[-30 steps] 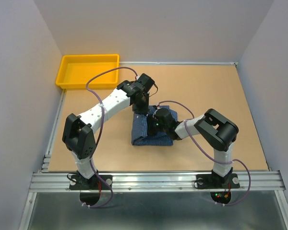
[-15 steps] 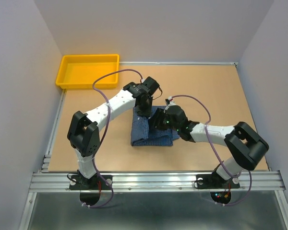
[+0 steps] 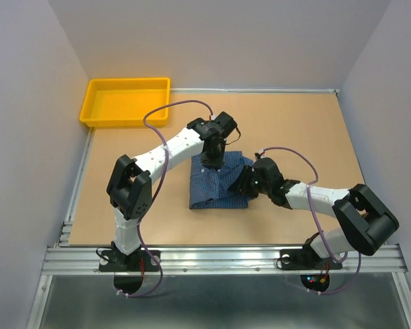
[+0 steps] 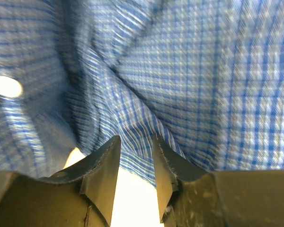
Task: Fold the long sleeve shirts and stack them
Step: Fold the shirt
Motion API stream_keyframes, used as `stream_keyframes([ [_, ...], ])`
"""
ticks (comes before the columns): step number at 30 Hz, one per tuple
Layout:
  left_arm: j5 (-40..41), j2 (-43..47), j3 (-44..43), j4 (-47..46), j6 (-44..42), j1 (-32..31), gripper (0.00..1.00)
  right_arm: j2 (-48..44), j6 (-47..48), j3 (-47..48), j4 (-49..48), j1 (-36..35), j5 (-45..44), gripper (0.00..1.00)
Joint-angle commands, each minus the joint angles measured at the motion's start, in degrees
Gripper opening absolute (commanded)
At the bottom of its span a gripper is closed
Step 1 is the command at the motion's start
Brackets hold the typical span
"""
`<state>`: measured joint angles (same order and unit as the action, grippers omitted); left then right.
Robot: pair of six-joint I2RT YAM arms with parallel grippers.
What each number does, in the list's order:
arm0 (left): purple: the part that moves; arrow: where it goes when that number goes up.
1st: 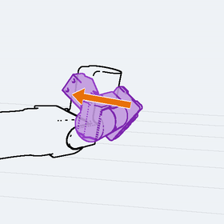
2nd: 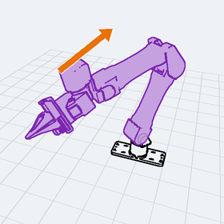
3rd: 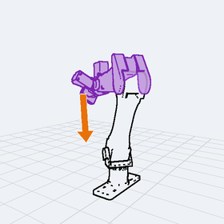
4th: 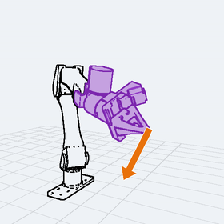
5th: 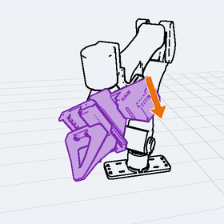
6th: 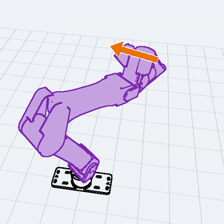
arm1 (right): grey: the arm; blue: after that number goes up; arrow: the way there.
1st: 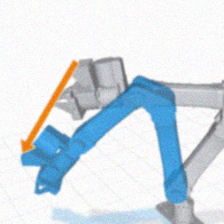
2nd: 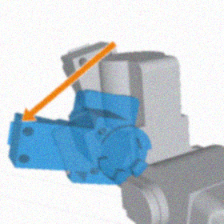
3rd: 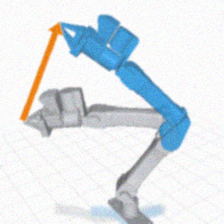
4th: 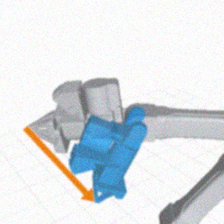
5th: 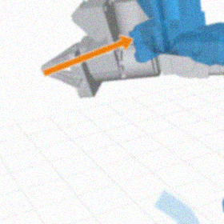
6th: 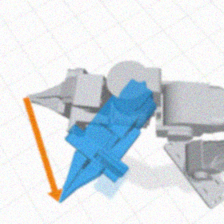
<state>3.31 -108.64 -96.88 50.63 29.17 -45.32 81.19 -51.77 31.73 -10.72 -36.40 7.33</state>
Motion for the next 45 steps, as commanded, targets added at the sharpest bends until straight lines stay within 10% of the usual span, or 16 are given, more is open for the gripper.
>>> stream_keyframes([
  [1,0.12,-0.51,-4.01,0.96,0.27,-1.17,0.11,-1.12,-1.93,-2.1,0.09,-0.16,1.72,0.39],
  [15,-0.5,-7.81,-9.38,0.7,1.86,-2.58,0.1,8.37,-8.08,-7.29,-12.04,-0.16,5.85,0.18],
  [45,3.1,-17.22,-16.5,-1.06,0.8,-7.59,0.05,4.87,-7.91,-8.34,-11.09,-0.16,4.36,0.3],
])
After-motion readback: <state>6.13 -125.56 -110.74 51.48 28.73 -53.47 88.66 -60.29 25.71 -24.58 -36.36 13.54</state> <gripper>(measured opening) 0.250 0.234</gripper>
